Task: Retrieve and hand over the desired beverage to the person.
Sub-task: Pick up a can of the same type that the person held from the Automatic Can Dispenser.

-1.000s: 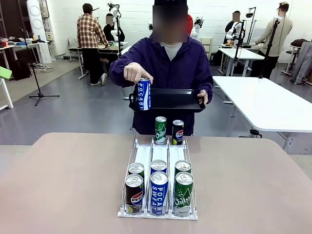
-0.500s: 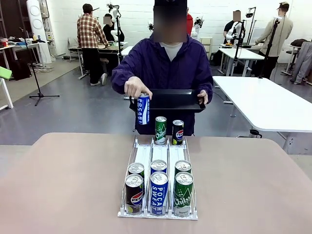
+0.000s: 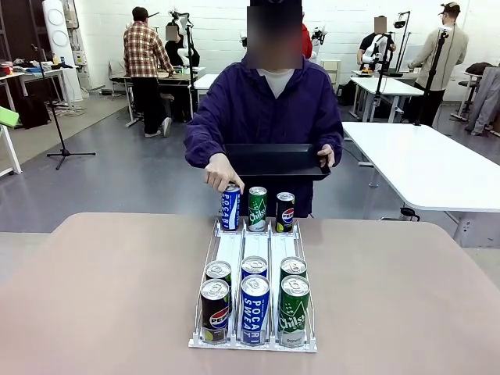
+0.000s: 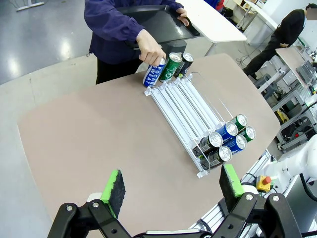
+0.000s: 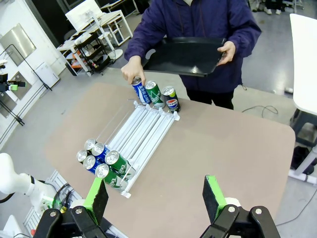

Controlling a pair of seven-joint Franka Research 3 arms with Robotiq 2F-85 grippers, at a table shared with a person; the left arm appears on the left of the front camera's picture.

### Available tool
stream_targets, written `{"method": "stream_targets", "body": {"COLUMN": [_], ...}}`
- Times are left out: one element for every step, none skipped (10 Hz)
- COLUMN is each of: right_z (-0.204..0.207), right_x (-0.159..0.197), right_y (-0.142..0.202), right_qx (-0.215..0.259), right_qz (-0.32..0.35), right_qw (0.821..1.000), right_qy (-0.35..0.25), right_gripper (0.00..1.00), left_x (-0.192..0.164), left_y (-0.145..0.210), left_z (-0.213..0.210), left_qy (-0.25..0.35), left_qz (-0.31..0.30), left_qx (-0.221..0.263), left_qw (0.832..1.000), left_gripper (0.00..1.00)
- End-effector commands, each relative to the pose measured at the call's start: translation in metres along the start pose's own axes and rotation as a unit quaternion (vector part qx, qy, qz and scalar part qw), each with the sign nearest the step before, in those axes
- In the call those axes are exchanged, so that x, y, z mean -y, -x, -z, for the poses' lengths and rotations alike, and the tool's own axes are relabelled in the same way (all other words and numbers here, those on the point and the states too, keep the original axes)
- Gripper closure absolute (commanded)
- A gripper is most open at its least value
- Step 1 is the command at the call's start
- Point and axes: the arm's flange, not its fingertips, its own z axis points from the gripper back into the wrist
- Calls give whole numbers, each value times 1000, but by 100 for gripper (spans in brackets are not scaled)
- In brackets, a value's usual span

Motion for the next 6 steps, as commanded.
{"method": "stream_targets", "body": {"right_z": [1, 1, 1, 1, 1, 1], "right_x": [0, 0, 0, 0, 0, 0], "right_y": [1, 1, 1, 1, 1, 1], "right_qx": [3, 3, 3, 3, 3, 3], "right_qz": [-4, -4, -4, -4, -4, -4], "right_qw": [1000, 1000, 1000, 1000, 1000, 1000], "right_qy": [-11, -11, -11, -11, -11, -11], "right_gripper": [0, 0, 0, 0, 0, 0], "left_x": [-2, -2, -2, -2, -2, -2], "left_y": [-2, -2, -2, -2, -2, -2], "left_z": [-1, -1, -1, -1, -1, -1], "left_qy": [8, 8, 8, 8, 8, 8], "left_qz": [5, 5, 5, 5, 5, 5], "left_qx": [4, 4, 4, 4, 4, 4], "left_qw": [1000, 1000, 1000, 1000, 1000, 1000], "left_gripper": [0, 0, 0, 0, 0, 0]}}
